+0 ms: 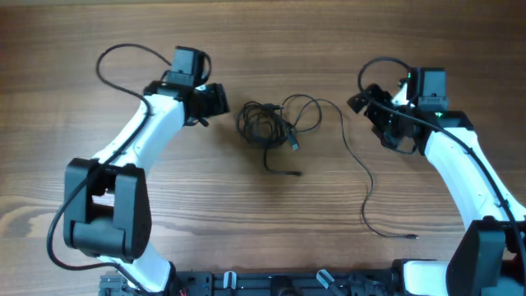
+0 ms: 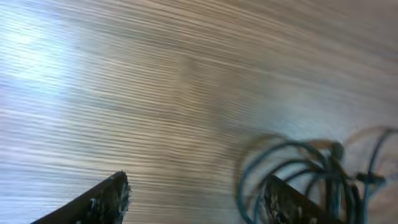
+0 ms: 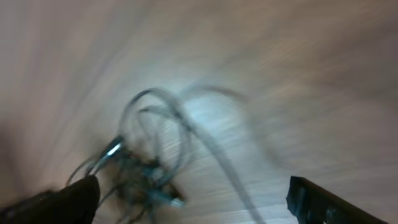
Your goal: Untangle cables
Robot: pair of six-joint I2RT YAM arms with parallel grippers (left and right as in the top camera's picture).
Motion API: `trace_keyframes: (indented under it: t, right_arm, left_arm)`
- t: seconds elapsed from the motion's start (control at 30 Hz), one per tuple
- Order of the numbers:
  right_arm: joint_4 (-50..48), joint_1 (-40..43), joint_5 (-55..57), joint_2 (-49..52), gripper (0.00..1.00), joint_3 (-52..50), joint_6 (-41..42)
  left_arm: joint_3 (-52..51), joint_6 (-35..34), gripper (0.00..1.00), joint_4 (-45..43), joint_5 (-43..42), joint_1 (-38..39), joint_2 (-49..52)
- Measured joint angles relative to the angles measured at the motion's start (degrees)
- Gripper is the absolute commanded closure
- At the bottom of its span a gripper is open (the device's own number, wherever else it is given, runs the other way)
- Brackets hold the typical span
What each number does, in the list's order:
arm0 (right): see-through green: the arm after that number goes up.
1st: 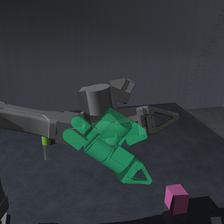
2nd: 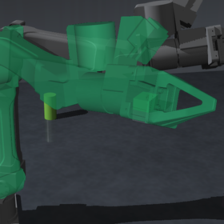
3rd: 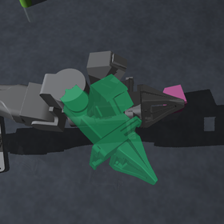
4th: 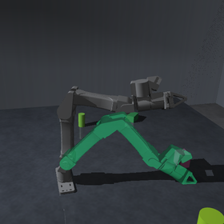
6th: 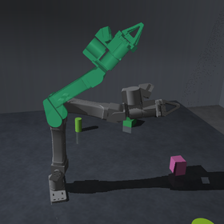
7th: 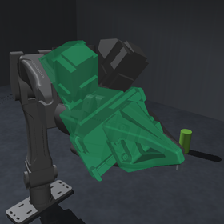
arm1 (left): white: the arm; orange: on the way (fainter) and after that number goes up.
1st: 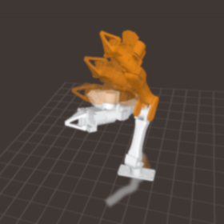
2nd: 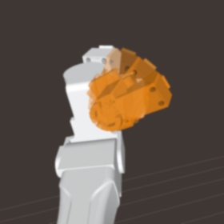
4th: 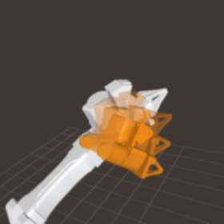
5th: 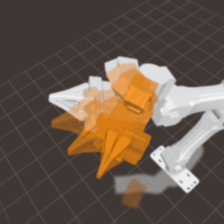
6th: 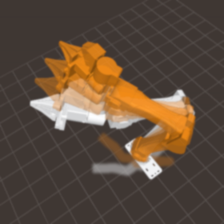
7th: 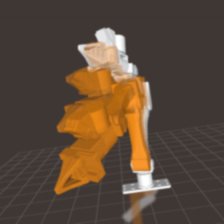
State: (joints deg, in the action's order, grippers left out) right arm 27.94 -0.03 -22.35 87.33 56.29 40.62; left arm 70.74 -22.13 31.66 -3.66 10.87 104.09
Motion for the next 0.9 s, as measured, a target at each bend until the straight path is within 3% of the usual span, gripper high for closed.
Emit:
trace_keyframes:
  t: [0.1, 0.17, 0.27, 0.47, 0.57, 0.67, 0.9]
  right_arm:
    - [-1.5, -1.8, -7.0, 0.0, 0.31, 0.0, -4.5]
    - [-1.7, -4.0, -9.5, 0.0, 0.36, 0.0, -6.6]
    - [-4.1, -8.2, -11.5, 0.1, 0.30, 0.0, -8.9]
    - [-13.7, -18.4, -11.6, 1.3, 0.27, 0.0, -11.1]
    - [-18.0, -24.2, -6.2, 1.7, 0.27, 0.0, -11.5]
    - [-24.0, -29.9, 0.7, 2.7, 0.28, 0.0, -14.9]
    - [-38.6, -40.2, 15.2, 9.5, 0.29, 0.0, -20.7]
  left_arm:
    - [0.0, -0.9, 0.28, 0.0, -1.0, -3.1, 0.0]
    - [0.0, -0.9, 0.28, 0.0, -3.1, -5.6, 0.0]
    - [0.0, -0.5, 0.28, -0.5, -7.2, -8.9, 0.0]
    - [0.0, 0.0, 0.26, -1.3, -14.6, -14.9, 0.0]
    - [0.0, 0.0, 0.19, -1.4, -18.3, -17.2, 0.1]
    - [0.0, 0.8, 0.05, -2.2, -23.4, -18.8, 1.1]
    - [0.0, 1.7, 0.04, -4.3, -33.6, -19.3, 5.9]
